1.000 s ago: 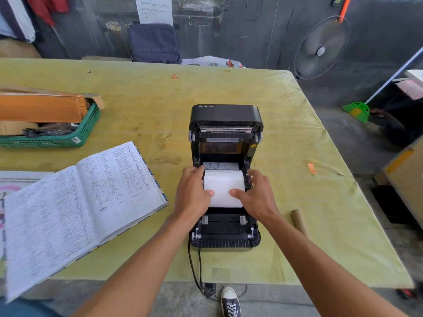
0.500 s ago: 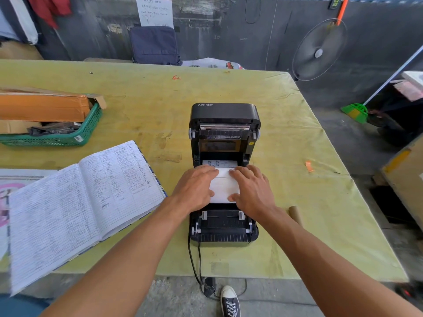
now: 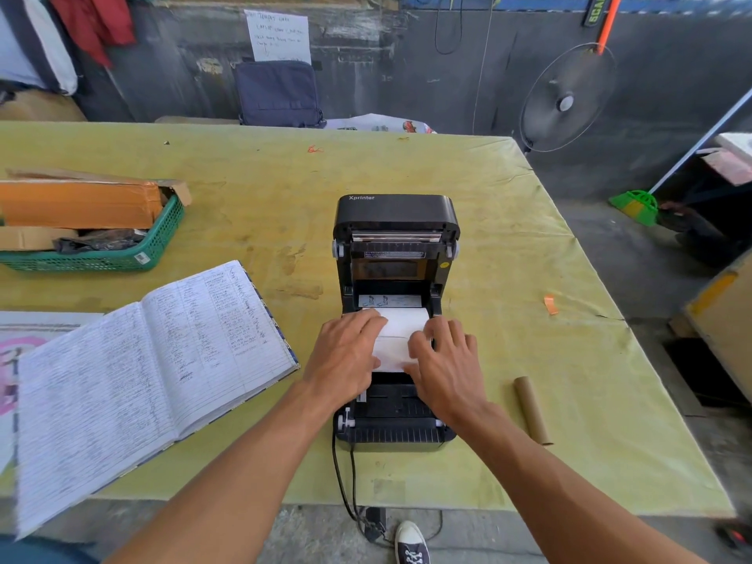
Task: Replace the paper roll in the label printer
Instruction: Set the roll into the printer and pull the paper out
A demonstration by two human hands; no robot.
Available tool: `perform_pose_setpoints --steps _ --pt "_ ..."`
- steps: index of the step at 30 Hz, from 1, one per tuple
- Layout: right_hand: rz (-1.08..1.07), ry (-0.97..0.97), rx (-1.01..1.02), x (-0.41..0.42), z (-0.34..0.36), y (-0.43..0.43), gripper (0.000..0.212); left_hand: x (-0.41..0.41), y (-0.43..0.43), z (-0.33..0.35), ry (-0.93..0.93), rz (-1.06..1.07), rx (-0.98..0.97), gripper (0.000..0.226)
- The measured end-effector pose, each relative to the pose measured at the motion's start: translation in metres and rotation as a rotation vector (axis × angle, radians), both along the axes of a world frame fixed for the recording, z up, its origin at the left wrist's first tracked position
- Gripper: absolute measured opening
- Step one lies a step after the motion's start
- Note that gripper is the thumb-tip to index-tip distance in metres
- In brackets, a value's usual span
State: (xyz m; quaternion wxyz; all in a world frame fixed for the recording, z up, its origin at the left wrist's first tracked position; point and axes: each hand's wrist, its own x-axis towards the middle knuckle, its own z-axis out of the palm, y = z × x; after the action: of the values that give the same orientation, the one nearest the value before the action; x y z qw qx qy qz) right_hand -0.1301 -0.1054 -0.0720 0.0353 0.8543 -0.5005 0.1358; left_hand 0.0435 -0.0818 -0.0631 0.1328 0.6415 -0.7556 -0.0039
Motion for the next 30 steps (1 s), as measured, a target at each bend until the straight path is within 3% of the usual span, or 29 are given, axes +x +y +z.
perform_pose_setpoints --steps 9,30 --pt "0.043 0.055 -0.094 -0.003 -0.011 0.004 0.027 -0.009 0.015 -0.017 -0.061 0.008 -0.163 0.060" --pt "0.011 0.005 -0.136 -0.001 -0.022 0.011 0.032 0.003 0.008 -0.013 -0.064 -0.043 -0.101 0.064"
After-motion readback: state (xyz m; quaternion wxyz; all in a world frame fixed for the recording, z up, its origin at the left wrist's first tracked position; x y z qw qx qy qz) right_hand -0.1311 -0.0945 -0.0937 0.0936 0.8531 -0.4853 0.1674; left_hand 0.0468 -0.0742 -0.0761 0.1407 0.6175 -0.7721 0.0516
